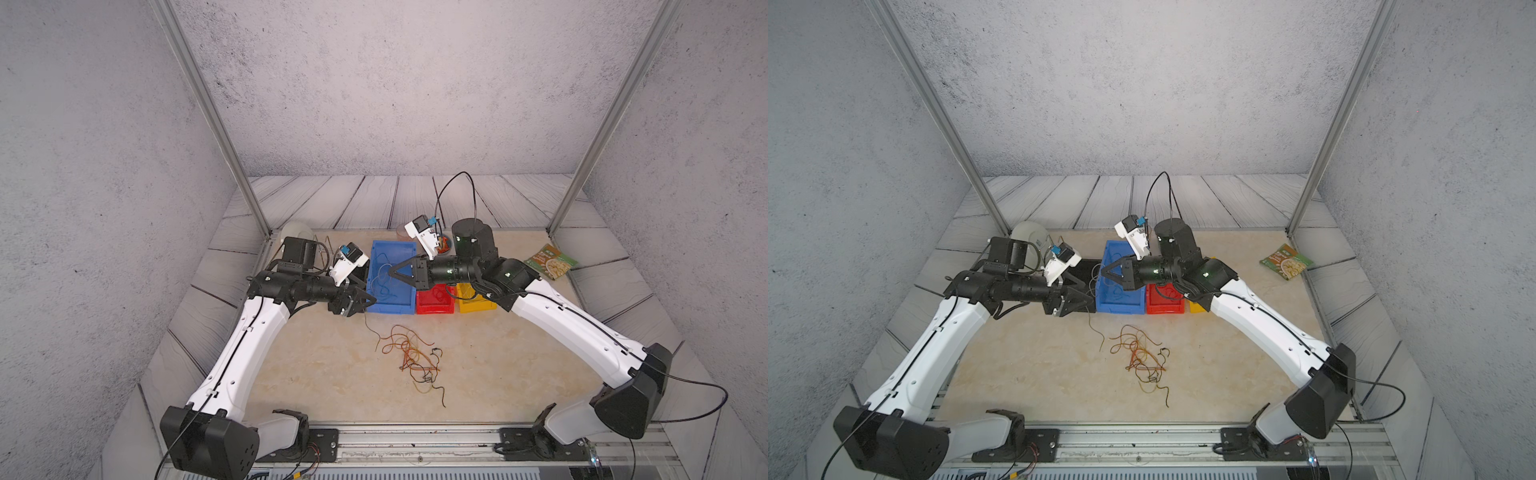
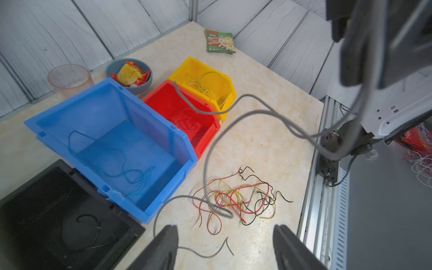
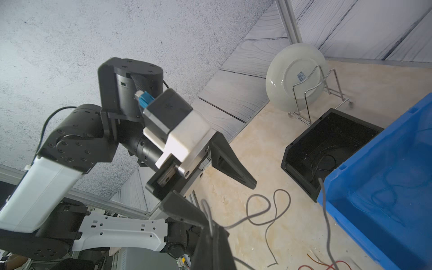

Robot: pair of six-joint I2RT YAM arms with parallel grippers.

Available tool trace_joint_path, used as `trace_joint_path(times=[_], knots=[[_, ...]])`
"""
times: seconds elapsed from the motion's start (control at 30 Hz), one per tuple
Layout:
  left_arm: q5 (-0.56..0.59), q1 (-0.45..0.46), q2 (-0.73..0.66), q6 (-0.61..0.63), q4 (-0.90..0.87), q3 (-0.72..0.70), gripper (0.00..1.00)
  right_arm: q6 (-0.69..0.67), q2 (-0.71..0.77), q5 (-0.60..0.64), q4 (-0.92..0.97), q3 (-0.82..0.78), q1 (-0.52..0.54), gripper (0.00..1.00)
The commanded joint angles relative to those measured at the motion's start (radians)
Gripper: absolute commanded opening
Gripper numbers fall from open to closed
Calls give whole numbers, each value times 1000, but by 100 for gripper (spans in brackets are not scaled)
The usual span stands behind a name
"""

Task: Untangle and sort cables by color
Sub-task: Untie the cable.

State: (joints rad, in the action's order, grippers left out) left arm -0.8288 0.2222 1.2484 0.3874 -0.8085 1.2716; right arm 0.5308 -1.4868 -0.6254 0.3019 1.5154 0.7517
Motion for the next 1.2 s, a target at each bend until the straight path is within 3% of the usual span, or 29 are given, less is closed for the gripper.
trace_joint_path(times=[0.0,0.13,0.4,0.63,0.73,0.87,0.93,1.1,1.17], knots=[[60,-8,-8,-91,80,-11,70,6,-9,-10,-9,31,5,0],[-14,-3,23,-150,126,-5,64,7,-16,-12,-10,42,14,0],[-88,12,85,-154,98,41,33,15,-18,2,-18,50,16,0],[-79,13,79,-191,157,40,40,34,-29,-20,-39,40,18,0],[-79,12,79,-199,172,49,39,35,-35,-21,-39,36,20,0],[-101,12,79,-177,154,52,10,31,-33,1,-37,31,19,0],[-102,12,75,-156,146,47,0,28,-31,11,-34,33,19,0],[-18,11,66,-38,60,80,0,26,-28,46,-26,31,19,0],[32,10,66,-7,32,102,0,22,-30,69,-13,32,21,22]])
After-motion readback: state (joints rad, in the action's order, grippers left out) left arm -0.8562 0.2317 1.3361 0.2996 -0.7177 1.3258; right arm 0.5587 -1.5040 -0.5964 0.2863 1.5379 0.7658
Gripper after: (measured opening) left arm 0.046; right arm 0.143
